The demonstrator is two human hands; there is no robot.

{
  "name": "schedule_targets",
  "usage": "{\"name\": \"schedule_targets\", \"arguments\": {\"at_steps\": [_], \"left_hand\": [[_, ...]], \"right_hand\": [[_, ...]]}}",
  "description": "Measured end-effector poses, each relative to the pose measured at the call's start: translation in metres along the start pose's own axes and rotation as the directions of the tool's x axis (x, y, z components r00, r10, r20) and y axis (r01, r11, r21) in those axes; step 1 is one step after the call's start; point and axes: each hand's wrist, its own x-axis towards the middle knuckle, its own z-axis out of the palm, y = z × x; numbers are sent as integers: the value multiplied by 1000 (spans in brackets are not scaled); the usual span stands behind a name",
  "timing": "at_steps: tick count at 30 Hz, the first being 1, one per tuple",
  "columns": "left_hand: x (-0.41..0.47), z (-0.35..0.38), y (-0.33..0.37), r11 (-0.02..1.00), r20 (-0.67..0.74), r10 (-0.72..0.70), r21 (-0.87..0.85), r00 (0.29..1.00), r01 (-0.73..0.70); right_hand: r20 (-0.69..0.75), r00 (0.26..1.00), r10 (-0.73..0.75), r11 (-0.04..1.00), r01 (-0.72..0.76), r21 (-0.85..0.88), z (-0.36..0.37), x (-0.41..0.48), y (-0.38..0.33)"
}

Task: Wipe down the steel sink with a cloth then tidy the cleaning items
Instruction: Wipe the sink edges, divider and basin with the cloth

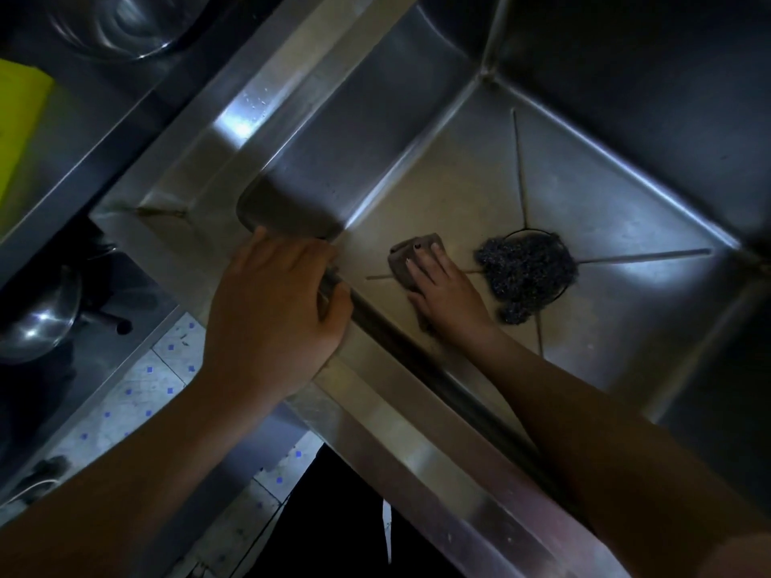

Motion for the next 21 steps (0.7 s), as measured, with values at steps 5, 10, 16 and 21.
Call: {"name": "schedule_targets", "arguments": {"at_steps": [5,10,16,21], "left_hand": [[-1,0,0,1000,1,7,-20,1000,-7],[0,0,0,1000,28,-12,-25,1000,13],[-1,-5,2,1000,68,-8,-17,998,9],[1,-12,3,991,98,-23,-126,995,35]], "right_hand": [[140,987,83,996,-84,1,2,-28,-4],[83,995,47,999,-47,-3,-9,-54,0],[294,942,163,976,-197,91,-41,-75,2],[329,886,326,874,-415,254,-79,-84,2]]}}
